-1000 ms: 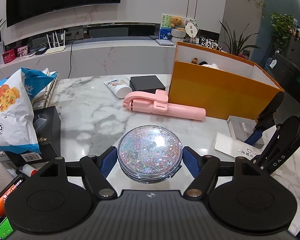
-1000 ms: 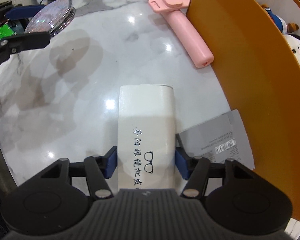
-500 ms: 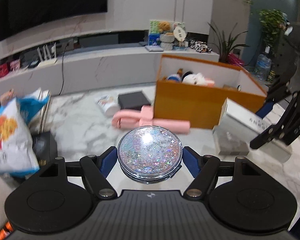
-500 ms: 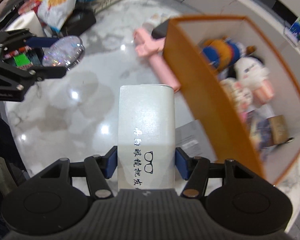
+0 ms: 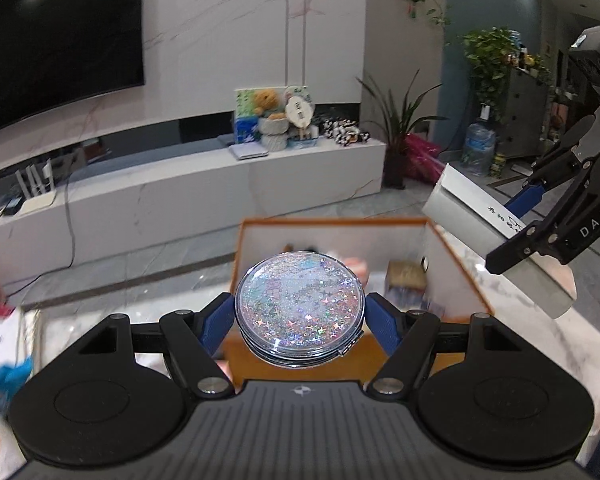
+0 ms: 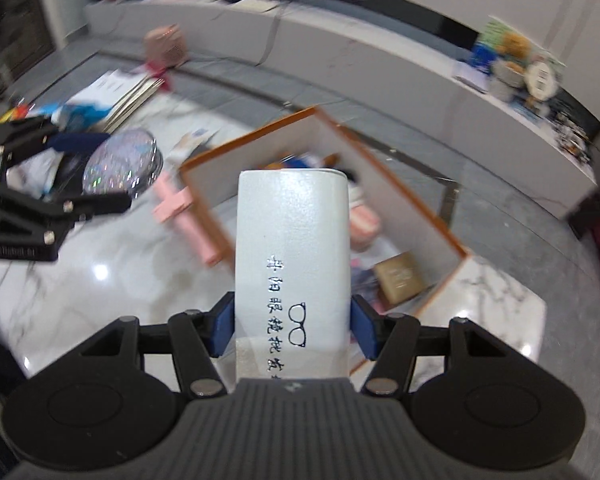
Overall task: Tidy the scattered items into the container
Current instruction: 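Carry the glasses case and compact up over the orange box with both tools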
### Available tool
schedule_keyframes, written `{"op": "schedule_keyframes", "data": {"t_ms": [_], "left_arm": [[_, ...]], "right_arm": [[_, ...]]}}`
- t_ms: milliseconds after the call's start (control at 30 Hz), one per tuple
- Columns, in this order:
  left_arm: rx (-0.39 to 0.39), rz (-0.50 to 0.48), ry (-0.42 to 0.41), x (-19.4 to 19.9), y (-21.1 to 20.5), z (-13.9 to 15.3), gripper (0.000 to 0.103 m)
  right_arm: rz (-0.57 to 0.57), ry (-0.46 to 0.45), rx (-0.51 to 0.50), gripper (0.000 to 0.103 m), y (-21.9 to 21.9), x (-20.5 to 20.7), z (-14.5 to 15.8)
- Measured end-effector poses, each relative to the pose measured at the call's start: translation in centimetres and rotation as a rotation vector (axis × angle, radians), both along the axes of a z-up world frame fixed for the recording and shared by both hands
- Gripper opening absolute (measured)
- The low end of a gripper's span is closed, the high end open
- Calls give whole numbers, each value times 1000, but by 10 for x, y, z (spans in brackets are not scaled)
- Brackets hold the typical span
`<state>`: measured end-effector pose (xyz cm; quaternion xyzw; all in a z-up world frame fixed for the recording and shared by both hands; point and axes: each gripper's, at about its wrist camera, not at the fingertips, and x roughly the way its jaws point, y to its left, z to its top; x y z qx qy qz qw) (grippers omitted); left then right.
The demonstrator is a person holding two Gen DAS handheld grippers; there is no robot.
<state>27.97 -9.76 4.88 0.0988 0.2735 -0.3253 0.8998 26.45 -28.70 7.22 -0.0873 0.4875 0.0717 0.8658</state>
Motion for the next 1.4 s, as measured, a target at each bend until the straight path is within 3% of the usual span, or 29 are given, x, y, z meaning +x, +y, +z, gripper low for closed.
{"op": "schedule_keyframes", "data": {"t_ms": [300, 500, 900, 1400], "left_arm": [[31, -55, -22, 38, -53, 6, 84], [58, -87, -4, 60, -69, -13, 84], [123, -66, 123, 103, -78, -74, 84], [157, -56, 156, 115, -86, -96, 84]], "right_arm": [[-136, -14, 15, 62, -33, 49, 16], [-197, 22, 25, 62, -40, 87, -11], [-281, 132, 58, 62, -60, 127, -86], [-400, 167, 60, 62, -67, 154, -131]]}}
